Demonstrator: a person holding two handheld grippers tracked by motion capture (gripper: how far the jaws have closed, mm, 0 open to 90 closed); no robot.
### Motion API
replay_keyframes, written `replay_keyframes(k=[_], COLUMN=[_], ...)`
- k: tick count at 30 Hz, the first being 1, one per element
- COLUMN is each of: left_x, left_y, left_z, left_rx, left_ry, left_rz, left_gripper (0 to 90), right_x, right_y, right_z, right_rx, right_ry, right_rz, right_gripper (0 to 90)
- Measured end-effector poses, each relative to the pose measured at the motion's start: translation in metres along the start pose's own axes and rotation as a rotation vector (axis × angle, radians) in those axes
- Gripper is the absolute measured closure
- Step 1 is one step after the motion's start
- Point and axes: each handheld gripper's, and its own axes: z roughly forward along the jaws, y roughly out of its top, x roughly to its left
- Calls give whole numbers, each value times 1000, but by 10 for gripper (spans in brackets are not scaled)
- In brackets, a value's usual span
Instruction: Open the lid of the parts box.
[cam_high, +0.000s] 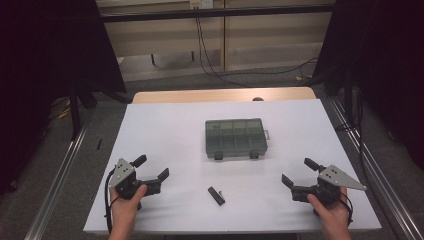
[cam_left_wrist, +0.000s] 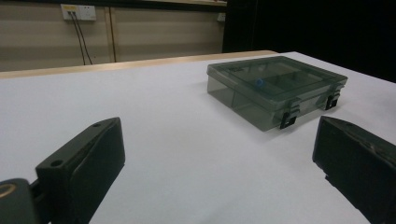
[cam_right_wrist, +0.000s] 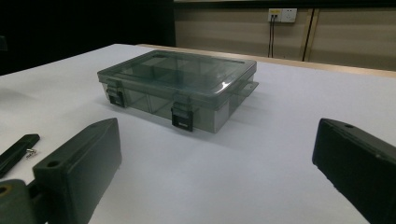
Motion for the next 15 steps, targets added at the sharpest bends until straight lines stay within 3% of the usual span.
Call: replay_keyframes(k=[15], left_x=[-4], left_y=[2], left_z=[9], left_rx=[28], left_ry=[-27], left_rz=[-6], left_gripper=[19], right_x=[-1], right_y=[4], right_z=[2], right_rx=[4], right_ry=[-15], right_rz=[-11], right_gripper=[14])
